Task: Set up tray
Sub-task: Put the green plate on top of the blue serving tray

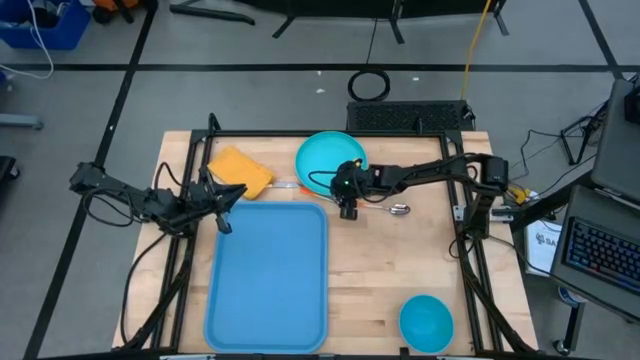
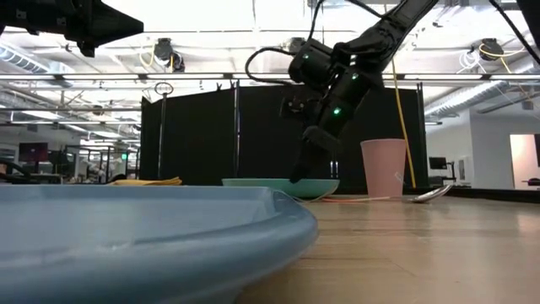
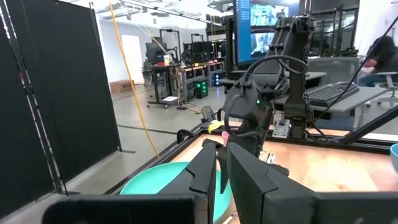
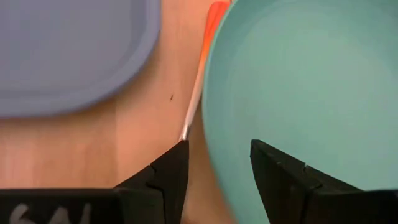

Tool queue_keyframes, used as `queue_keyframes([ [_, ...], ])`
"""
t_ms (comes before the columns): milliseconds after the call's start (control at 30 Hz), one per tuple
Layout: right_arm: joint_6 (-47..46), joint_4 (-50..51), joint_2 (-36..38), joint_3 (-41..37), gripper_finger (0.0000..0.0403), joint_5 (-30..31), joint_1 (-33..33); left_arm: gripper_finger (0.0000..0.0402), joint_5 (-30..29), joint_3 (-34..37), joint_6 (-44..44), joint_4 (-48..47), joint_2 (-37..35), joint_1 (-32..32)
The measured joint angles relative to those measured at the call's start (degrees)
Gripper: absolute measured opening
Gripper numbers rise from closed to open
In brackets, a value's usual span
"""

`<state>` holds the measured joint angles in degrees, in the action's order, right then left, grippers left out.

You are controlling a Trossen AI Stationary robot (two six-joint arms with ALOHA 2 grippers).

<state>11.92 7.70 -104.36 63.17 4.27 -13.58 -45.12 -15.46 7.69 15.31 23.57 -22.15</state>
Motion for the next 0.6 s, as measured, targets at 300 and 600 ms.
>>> queue_keyframes([
  [300,-0.5,-0.2,-1.0,-0.1,0.0160,0.0,-1.1,0.0044,-0.2,0.0,0.1,-0.1,0.0,0.0],
  [600,-0.9,0.3,-0.9,-0.1,0.0111,-0.1,-1.1,0.0044,-0.6,0.0,0.1,0.0,0.0,0.0],
])
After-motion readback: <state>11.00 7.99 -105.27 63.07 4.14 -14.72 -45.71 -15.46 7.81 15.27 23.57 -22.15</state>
